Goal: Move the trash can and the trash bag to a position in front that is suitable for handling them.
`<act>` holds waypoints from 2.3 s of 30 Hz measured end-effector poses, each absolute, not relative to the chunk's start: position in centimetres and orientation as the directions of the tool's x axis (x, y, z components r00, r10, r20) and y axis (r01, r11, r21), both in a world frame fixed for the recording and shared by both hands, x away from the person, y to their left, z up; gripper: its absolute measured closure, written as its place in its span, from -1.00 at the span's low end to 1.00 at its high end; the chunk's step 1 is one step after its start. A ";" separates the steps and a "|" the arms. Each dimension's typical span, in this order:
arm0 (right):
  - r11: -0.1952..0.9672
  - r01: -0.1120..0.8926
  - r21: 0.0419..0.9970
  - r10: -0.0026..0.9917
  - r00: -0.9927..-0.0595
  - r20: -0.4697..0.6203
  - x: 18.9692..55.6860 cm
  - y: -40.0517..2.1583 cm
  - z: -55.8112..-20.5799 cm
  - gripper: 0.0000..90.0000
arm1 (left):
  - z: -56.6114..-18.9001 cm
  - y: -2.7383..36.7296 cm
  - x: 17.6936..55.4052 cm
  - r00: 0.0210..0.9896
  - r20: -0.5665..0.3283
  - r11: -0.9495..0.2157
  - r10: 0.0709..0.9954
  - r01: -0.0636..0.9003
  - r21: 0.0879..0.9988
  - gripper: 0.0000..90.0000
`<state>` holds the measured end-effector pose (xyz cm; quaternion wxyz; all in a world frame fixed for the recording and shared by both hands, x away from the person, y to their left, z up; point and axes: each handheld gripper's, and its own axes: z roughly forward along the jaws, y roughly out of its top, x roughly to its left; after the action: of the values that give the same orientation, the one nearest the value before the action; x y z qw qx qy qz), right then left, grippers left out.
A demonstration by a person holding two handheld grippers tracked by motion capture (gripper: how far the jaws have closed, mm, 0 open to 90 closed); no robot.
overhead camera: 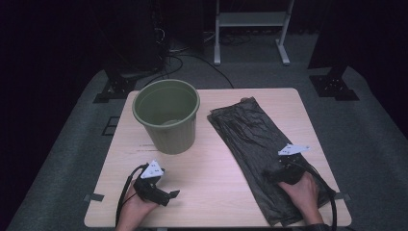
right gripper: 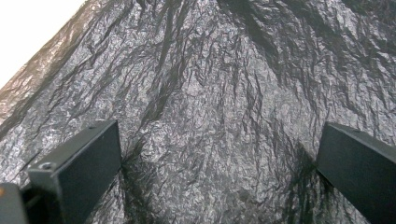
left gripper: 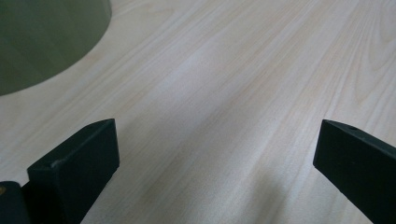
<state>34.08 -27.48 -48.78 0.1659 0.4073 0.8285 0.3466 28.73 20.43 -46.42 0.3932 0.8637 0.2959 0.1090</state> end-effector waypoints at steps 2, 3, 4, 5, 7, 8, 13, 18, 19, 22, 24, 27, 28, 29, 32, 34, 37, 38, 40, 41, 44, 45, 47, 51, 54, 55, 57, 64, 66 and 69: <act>0.428 0.560 0.709 0.790 -0.613 0.007 34.1 -27.5 -48.8 -1.00 | -46.0 20.5 28.7 0.802 -0.044 -0.517 0.596 0.424 0.743 -1.00; 0.428 0.560 0.709 0.790 -0.613 0.008 34.1 -27.5 -48.8 -1.00 | -45.8 20.5 28.7 0.802 -0.038 -0.519 0.596 0.420 0.745 -1.00; 0.428 0.560 0.709 0.790 -0.613 0.008 34.1 -27.5 -48.8 -1.00 | -45.6 20.6 28.7 0.802 -0.035 -0.519 0.597 0.419 0.745 -1.00; 0.427 0.561 0.710 0.790 -0.613 0.008 34.1 -27.5 -48.8 -1.00 | -45.3 20.6 28.7 0.801 -0.041 -0.515 0.598 0.422 0.746 -1.00; 0.428 0.560 0.709 0.790 -0.613 0.008 34.1 -27.5 -48.8 -1.00 | -44.7 20.7 28.7 0.800 -0.042 -0.508 0.598 0.420 0.752 -1.00; 0.428 0.560 0.709 0.790 -0.613 0.008 34.1 -27.5 -48.8 -1.00 | -44.4 20.8 28.6 0.800 -0.045 -0.504 0.598 0.420 0.755 -1.00; 0.427 0.561 0.710 0.790 -0.613 0.009 34.1 -27.5 -48.8 -1.00 | -42.5 21.0 28.6 0.794 -0.032 -0.497 0.607 0.411 0.764 -1.00; 0.427 0.561 0.710 0.790 -0.613 0.009 34.1 -27.5 -48.8 -1.00 | -40.9 21.6 28.5 0.780 -0.032 -0.480 0.625 0.417 0.772 -1.00; 0.427 0.560 0.709 0.790 -0.613 0.008 34.1 -27.5 -48.8 -1.00 | -40.4 21.7 28.4 0.779 -0.030 -0.478 0.627 0.415 0.774 -1.00; 0.427 0.560 0.709 0.790 -0.613 0.008 34.1 -27.5 -48.8 -1.00 | -39.5 22.0 28.4 0.777 -0.037 -0.470 0.628 0.417 0.778 -1.00; 0.427 0.560 0.709 0.790 -0.613 0.008 34.1 -27.5 -48.8 -1.00 | -38.7 22.1 28.4 0.774 -0.039 -0.463 0.632 0.417 0.782 -1.00; 0.427 0.561 0.709 0.790 -0.613 0.008 34.1 -27.5 -48.8 -1.00 | -37.9 22.3 28.6 0.773 -0.032 -0.469 0.634 0.417 0.779 -1.00; 0.427 0.560 0.709 0.790 -0.613 0.008 34.1 -27.5 -48.8 -1.00 | -37.6 22.3 28.6 0.773 -0.028 -0.472 0.633 0.415 0.778 -1.00; 0.427 0.561 0.709 0.790 -0.613 0.008 34.1 -27.5 -48.8 -1.00 | -37.3 22.3 28.7 0.773 -0.029 -0.471 0.634 0.416 0.778 -1.00; 0.427 0.560 0.709 0.790 -0.613 0.008 34.1 -27.5 -48.8 -1.00 | -36.4 22.4 28.8 0.774 -0.029 -0.468 0.632 0.411 0.782 -1.00; 0.427 0.561 0.709 0.790 -0.613 0.008 34.1 -27.5 -48.8 -1.00 | -35.7 22.5 29.0 0.773 -0.032 -0.460 0.634 0.410 0.787 -1.00; 0.427 0.561 0.709 0.790 -0.613 0.008 34.1 -27.5 -48.8 -1.00 | -34.6 22.6 29.3 0.773 -0.035 -0.454 0.633 0.408 0.792 -1.00; 0.427 0.561 0.709 0.790 -0.613 0.008 34.1 -27.5 -48.8 -1.00 | -34.2 22.6 29.4 0.772 -0.030 -0.457 0.635 0.406 0.792 -1.00; 0.427 0.561 0.709 0.790 -0.613 0.008 34.1 -27.5 -48.8 -1.00 | -33.3 22.7 29.7 0.772 -0.030 -0.454 0.634 0.404 0.794 -1.00; 0.427 0.561 0.709 0.790 -0.613 0.008 34.1 -27.5 -48.8 -1.00 | -33.0 22.7 29.8 0.773 -0.028 -0.455 0.634 0.402 0.795 -1.00; 0.427 0.561 0.709 0.790 -0.613 0.008 34.1 -27.5 -48.8 -1.00 | -31.7 22.9 30.3 0.772 -0.032 -0.448 0.634 0.401 0.799 -1.00; 0.427 0.561 0.709 0.790 -0.613 0.008 34.1 -27.5 -48.8 -1.00 | -31.4 22.9 30.4 0.774 -0.031 -0.448 0.632 0.398 0.800 -1.00; 0.427 0.560 0.709 0.790 -0.613 0.008 34.1 -27.5 -48.8 -1.00 | -30.6 23.0 30.7 0.777 -0.034 -0.443 0.629 0.394 0.805 -1.00; 0.427 0.560 0.709 0.790 -0.613 0.008 34.1 -27.5 -48.8 -1.00 | -29.5 23.0 31.4 0.779 -0.037 -0.439 0.625 0.391 0.809 -1.00; 0.427 0.561 0.709 0.790 -0.613 0.008 34.1 -27.5 -48.8 -1.00 | -29.0 23.1 31.8 0.781 -0.036 -0.439 0.624 0.388 0.810 -1.00; 0.427 0.560 0.709 0.790 -0.613 0.008 34.1 -27.5 -48.8 -1.00 | -28.6 23.2 32.2 0.780 -0.035 -0.436 0.625 0.386 0.813 -1.00; 0.427 0.561 0.709 0.790 -0.613 0.008 34.1 -27.5 -48.8 -1.00 | -28.2 23.3 32.6 0.778 -0.039 -0.425 0.627 0.384 0.820 -1.00; 0.427 0.560 0.709 0.790 -0.613 0.008 34.1 -27.5 -48.8 -1.00 | -26.7 23.7 34.8 0.772 -0.030 -0.416 0.635 0.375 0.828 -1.00; 0.427 0.560 0.709 0.790 -0.613 0.008 34.1 -27.5 -48.8 -1.00 | -26.5 23.8 35.4 0.766 -0.022 -0.417 0.642 0.373 0.829 -1.00; 0.427 0.560 0.709 0.790 -0.613 0.008 34.1 -27.5 -48.8 -1.00 | -26.2 24.0 36.4 0.762 -0.014 -0.421 0.647 0.372 0.827 -1.00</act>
<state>34.09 -27.48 -48.78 0.1656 0.4075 0.8284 0.3468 36.37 24.00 -26.25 0.4413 0.8285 0.3077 0.1556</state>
